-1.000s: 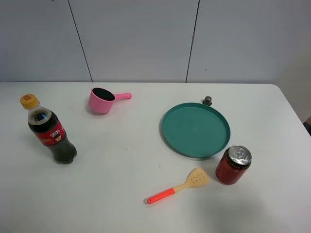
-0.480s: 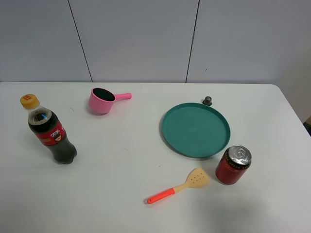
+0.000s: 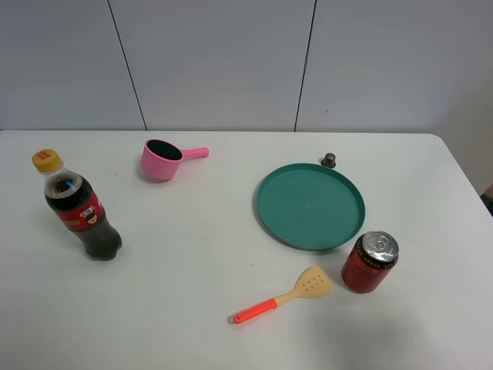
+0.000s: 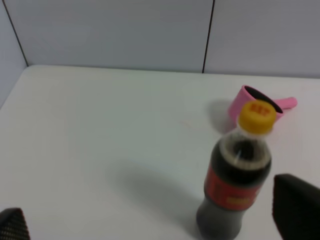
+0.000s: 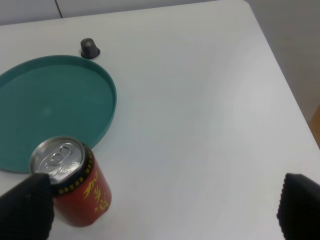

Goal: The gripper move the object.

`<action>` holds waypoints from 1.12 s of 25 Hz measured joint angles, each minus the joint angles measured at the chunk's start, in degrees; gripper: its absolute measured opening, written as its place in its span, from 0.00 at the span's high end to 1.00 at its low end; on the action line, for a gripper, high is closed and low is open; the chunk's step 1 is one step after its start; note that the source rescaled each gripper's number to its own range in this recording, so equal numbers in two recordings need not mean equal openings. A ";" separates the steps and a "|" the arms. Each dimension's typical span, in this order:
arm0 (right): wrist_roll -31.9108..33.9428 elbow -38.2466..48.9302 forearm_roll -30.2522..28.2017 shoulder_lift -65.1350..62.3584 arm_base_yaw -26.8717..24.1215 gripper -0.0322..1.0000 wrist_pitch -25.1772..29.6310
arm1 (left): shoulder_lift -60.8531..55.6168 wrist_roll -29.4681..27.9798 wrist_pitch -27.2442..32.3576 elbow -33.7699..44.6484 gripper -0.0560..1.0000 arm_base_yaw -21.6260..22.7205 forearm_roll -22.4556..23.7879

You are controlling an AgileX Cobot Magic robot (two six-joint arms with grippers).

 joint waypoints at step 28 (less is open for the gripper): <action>0.00 0.00 0.00 0.00 0.00 0.00 0.00 | -12.05 3.85 9.36 8.37 0.00 0.00 -0.13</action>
